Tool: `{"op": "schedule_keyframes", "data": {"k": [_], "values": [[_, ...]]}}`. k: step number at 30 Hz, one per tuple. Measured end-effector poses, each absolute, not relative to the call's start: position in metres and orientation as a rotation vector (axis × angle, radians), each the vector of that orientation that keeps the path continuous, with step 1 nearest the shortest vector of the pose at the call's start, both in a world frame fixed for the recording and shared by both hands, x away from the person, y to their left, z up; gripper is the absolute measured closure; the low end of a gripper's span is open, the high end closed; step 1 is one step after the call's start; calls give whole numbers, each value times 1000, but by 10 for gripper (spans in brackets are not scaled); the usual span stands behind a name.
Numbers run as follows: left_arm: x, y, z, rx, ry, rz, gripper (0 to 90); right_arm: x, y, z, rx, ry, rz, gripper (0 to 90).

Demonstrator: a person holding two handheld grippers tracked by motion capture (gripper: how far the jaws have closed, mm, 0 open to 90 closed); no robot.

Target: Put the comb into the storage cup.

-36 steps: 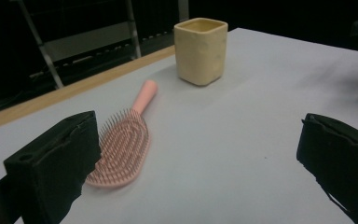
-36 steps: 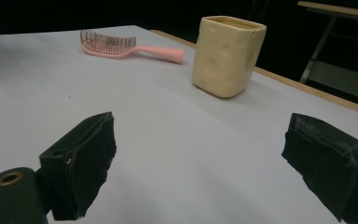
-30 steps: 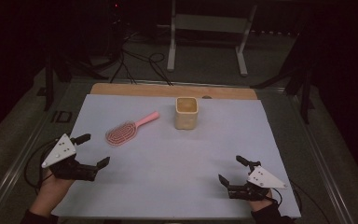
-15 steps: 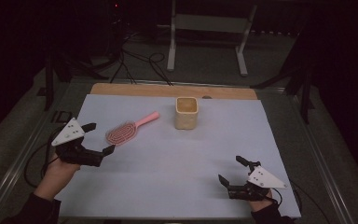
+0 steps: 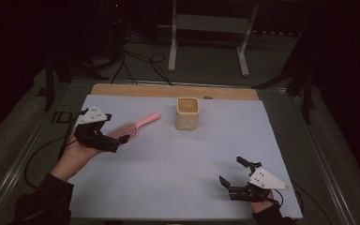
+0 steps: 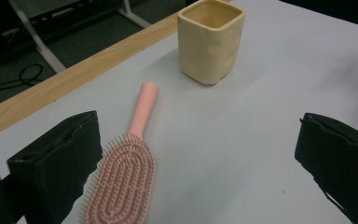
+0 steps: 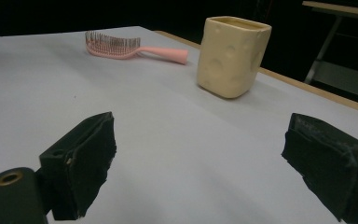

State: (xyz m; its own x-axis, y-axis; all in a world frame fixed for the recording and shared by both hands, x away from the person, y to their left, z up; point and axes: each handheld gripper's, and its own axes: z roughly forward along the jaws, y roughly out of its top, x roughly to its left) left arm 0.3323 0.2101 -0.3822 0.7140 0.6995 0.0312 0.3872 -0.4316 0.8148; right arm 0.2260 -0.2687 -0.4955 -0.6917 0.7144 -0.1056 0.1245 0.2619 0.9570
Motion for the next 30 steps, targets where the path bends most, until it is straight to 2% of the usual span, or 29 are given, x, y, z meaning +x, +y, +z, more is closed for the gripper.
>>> {"op": "schedule_keyframes", "data": {"k": [17,22,24,30], "values": [[382,181,-391,2110,872,395,65,226,-269,-496,755,2010,1453,88],[394,175,-393,2126,868,375,157,226,-268,-496,752,2011,1453,88],[400,172,-396,2145,879,357,161,226,-269,-496,754,2012,1454,88],[415,164,-404,2173,910,368,336,226,-269,-496,753,2012,1460,88]]}}
